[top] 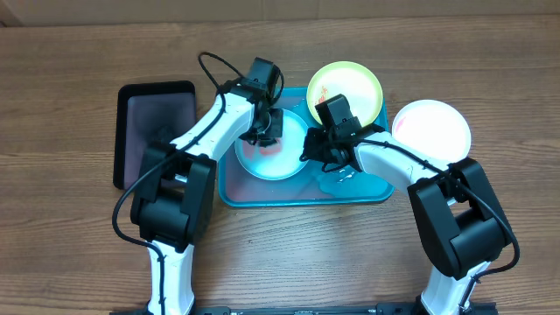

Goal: Clean dirty plates on tray and stack at the side
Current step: 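Scrub the blue plate with the sponge while right gripper holds its rim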

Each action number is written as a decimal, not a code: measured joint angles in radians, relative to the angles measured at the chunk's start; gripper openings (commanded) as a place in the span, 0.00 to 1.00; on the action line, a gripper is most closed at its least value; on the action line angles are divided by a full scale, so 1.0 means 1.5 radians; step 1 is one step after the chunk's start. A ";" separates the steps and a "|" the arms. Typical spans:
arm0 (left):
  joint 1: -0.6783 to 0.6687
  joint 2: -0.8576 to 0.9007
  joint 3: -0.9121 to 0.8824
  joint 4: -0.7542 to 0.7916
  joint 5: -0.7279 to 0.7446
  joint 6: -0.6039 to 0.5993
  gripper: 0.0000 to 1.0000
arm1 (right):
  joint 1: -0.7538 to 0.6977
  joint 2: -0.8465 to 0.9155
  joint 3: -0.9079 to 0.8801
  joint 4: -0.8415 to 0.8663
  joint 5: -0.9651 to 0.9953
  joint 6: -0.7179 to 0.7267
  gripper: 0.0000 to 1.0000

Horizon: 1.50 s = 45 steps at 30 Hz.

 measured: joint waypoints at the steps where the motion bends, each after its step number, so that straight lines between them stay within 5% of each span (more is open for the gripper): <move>1: 0.000 0.000 0.001 -0.006 -0.025 -0.016 0.04 | 0.000 0.000 0.000 0.000 -0.001 0.000 0.04; 8: 0.000 0.000 0.009 -0.153 -0.078 -0.065 0.04 | 0.009 0.000 0.000 -0.004 -0.021 -0.006 0.04; 14: 0.013 0.000 0.010 -0.227 0.037 0.059 0.04 | 0.010 0.000 0.000 -0.007 -0.025 -0.016 0.04; 19: 0.026 0.000 0.003 -0.186 0.219 0.192 0.04 | 0.009 0.000 0.000 -0.008 -0.023 -0.020 0.04; 23: 0.019 0.000 -0.002 -0.055 0.278 0.172 0.04 | 0.005 0.000 0.000 -0.005 -0.017 -0.013 0.04; 29: 0.008 0.000 -0.003 0.030 0.154 0.025 0.04 | 0.004 0.000 0.000 -0.003 -0.013 -0.005 0.04; 37: 0.000 -0.001 0.008 -0.174 -0.132 -0.204 0.04 | 0.009 0.000 0.000 -0.001 -0.024 -0.006 0.04; 41: 0.001 -0.001 0.008 -0.195 -0.116 -0.177 0.04 | 0.011 0.002 0.000 -0.001 -0.031 -0.008 0.04; 45: 0.016 -0.001 0.009 -0.182 0.018 -0.032 0.04 | 0.007 0.001 0.000 -0.006 -0.024 -0.010 0.04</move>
